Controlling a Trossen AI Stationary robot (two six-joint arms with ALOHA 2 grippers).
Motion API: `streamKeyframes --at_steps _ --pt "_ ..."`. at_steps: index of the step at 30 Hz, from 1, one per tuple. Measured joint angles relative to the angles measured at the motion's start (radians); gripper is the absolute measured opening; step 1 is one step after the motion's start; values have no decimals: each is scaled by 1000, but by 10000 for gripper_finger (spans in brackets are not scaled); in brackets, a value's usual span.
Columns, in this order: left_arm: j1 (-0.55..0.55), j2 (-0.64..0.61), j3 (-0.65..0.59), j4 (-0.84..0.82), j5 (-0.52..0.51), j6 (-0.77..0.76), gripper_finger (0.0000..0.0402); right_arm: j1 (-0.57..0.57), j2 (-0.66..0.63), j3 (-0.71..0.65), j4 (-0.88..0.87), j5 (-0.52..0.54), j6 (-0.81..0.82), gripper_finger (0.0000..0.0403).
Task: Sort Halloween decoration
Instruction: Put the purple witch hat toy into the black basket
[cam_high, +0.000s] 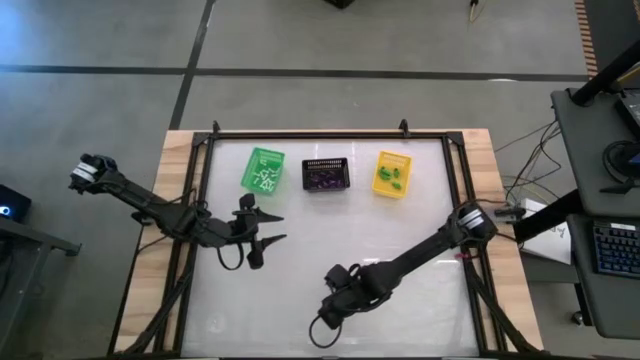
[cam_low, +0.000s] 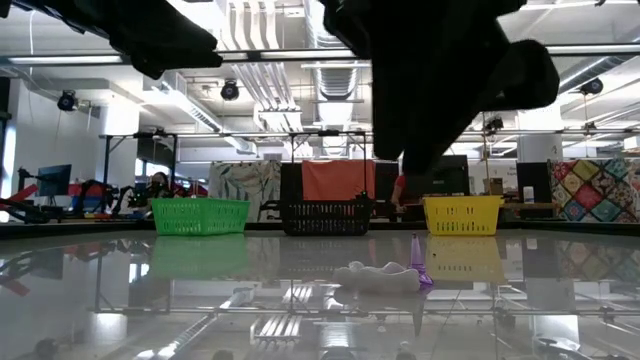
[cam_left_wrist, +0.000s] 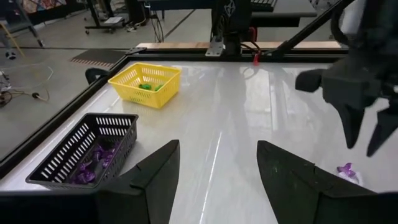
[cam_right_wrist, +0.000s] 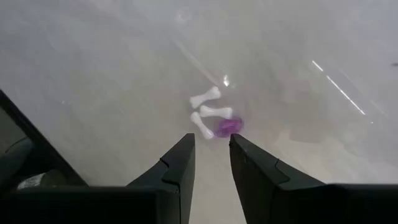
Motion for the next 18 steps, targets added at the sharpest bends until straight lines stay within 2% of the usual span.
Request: streamKeyframes --at_steps 7,14,18 --pt "0 0 0 -8 0 -9 197 0 107 84 -26 -45 2 93" --pt "-2 2 0 -9 2 -33 197 0 172 186 -199 -33 9 92" --pt "-4 11 0 -10 2 -38 197 -1 183 208 -224 -13 -4 92"
